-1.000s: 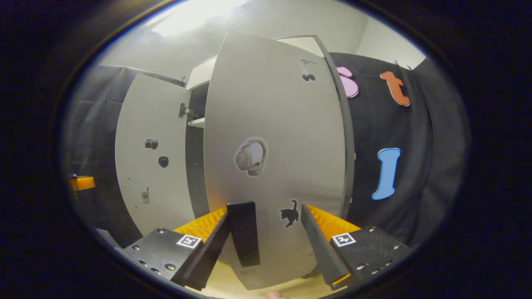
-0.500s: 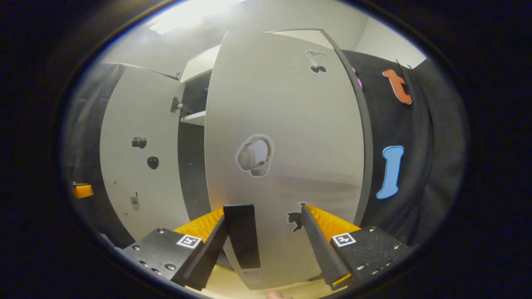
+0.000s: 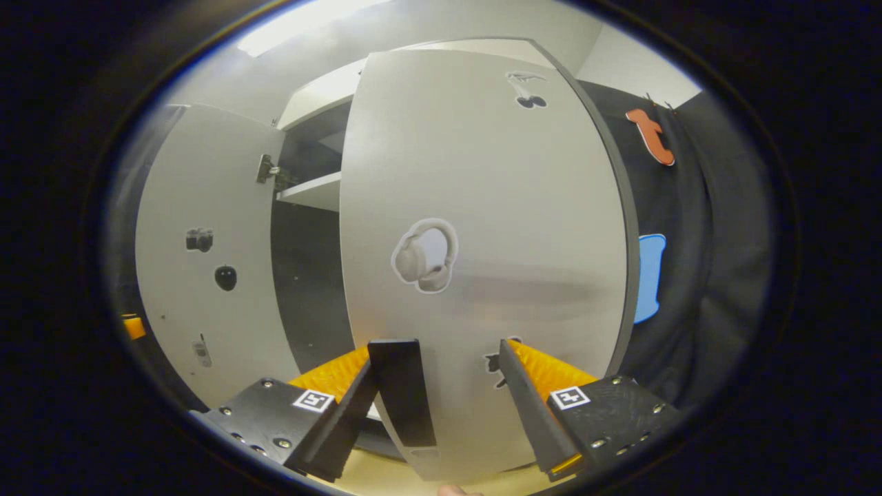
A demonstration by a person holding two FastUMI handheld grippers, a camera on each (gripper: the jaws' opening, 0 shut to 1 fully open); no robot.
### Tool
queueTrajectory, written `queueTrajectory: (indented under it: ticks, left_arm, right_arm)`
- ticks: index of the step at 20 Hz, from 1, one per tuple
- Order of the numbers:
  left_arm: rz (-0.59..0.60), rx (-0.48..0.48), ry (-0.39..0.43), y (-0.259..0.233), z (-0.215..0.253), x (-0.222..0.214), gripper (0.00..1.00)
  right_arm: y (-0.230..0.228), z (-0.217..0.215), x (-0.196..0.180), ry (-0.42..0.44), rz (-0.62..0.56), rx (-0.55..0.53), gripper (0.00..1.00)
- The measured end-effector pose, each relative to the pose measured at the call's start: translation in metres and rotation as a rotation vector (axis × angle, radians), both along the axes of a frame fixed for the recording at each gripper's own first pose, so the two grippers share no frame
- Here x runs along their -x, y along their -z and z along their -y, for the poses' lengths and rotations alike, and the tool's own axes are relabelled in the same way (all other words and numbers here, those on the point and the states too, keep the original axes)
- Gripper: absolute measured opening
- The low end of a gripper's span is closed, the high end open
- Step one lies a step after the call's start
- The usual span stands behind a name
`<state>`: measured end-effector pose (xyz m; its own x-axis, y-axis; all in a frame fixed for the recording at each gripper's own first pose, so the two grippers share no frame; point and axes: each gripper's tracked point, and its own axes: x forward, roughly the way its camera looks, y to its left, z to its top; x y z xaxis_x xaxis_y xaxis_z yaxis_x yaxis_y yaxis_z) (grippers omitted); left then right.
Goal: Grasp the bottle in the cabinet with the left hand and place it on the coaster, then close the right door with the right hand and the left door with the left hand.
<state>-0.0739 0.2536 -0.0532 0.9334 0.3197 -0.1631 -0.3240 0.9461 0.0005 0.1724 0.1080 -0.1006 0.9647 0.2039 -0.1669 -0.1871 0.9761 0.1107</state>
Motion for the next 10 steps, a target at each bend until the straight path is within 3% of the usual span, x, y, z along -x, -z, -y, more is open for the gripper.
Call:
queueTrajectory:
  ticks: [10]
  left_arm:
    - [-0.002, 0.012, 0.010, 0.005, -0.023, -0.011, 0.78]
  right_arm:
    - [0.008, -0.011, -0.028, 0.087, -0.005, -0.001, 0.98]
